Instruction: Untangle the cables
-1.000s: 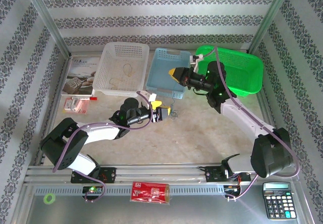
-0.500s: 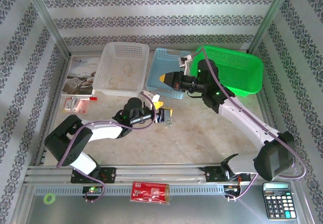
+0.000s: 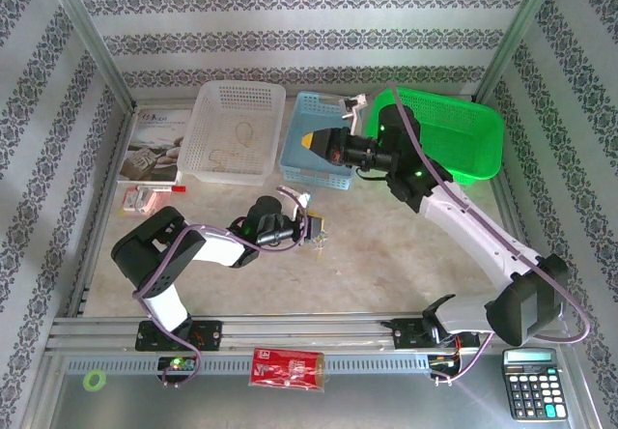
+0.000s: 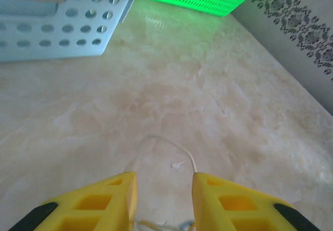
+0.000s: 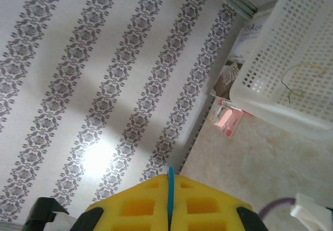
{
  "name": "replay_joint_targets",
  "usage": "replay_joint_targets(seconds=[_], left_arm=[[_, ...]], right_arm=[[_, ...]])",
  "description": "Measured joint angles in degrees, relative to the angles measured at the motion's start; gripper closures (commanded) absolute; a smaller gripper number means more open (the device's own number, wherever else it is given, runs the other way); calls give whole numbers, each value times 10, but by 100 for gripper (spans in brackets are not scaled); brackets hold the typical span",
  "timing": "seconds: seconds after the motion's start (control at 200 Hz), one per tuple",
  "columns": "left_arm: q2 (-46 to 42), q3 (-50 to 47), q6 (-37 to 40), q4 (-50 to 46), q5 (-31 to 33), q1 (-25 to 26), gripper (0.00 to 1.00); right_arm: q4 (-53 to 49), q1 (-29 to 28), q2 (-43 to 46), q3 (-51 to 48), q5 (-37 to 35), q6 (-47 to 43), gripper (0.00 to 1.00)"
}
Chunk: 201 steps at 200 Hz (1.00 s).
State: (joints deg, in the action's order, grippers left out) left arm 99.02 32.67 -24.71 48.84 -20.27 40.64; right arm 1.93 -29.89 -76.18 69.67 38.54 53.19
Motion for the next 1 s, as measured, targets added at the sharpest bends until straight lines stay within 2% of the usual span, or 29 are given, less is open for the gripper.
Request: replay_joint_targets(seconds=[0.245,0.714,1.004], left_arm=[[31,-28,-10,30,11,0,63],[34,-48,-28,65,15,0,58],[29,-35,-56,60,4,0,38]], right_arm=[[5,11,-9,66,1,17,100],[12,127,-24,203,3,41,100],[-1,218,-26,222,-45,13,100]])
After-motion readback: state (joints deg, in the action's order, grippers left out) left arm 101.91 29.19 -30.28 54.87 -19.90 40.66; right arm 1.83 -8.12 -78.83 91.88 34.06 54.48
